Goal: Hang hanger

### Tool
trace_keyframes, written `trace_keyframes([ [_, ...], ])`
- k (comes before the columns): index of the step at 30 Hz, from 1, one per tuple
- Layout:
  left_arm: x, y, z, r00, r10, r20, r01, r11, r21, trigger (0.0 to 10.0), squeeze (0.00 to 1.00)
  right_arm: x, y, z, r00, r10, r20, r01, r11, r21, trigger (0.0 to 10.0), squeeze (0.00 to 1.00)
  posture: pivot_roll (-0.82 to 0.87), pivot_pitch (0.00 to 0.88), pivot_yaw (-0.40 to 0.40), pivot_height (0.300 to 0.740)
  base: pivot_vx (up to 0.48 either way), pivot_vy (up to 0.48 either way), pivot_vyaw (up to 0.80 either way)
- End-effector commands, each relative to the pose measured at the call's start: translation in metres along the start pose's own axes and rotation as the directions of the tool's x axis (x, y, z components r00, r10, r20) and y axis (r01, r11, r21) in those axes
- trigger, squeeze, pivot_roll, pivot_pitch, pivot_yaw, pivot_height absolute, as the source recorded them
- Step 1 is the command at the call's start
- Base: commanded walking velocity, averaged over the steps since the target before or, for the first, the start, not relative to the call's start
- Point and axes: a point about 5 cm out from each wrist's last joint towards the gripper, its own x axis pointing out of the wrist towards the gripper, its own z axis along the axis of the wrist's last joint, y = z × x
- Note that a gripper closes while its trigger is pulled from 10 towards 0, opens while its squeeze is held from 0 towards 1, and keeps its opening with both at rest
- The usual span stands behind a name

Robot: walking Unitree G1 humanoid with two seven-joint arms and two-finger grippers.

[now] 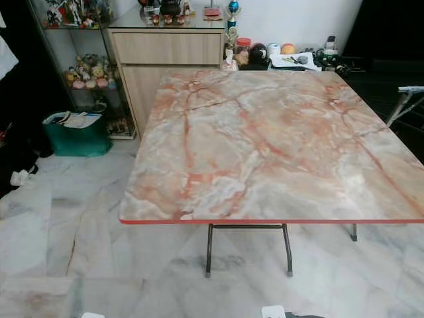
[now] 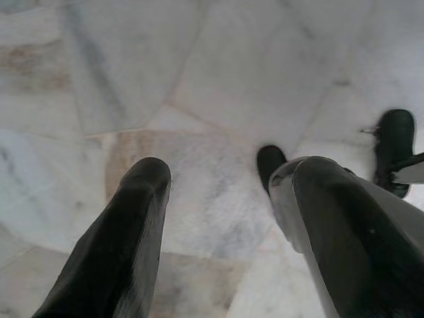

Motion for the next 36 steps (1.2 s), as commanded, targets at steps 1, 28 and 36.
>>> trace_keyframes([
  [1,-0.018,0.0466,-0.0518,0.994,0.09,-0.069,-0.107,0.945,-0.308,10.0,0.0,0.0058,-0.0099,0.0321,1.0,0.024,0.021,-0.03,0.936,0.35,10.0,0.0,0.15,0.047,-0.058,0.74,0.0,-0.48,0.0],
  [28,-0.0172,0.046,-0.0497,0.995,0.081,-0.065,-0.097,0.948,-0.303,10.0,0.0,0.006,-0.0096,0.0358,0.999,0.031,0.039,-0.042,0.941,0.335,10.0,0.0,0.14,0.045,-0.056,0.74,0.0,-0.467,-0.11],
  [36,-0.0172,0.0455,-0.0496,0.995,0.077,-0.064,-0.093,0.949,-0.302,10.0,0.0,0.006,-0.0097,0.0363,0.998,0.036,0.041,-0.047,0.949,0.311,10.0,0.0,0.14,0.045,-0.054,0.74,0.0,-0.471,0.0],
])
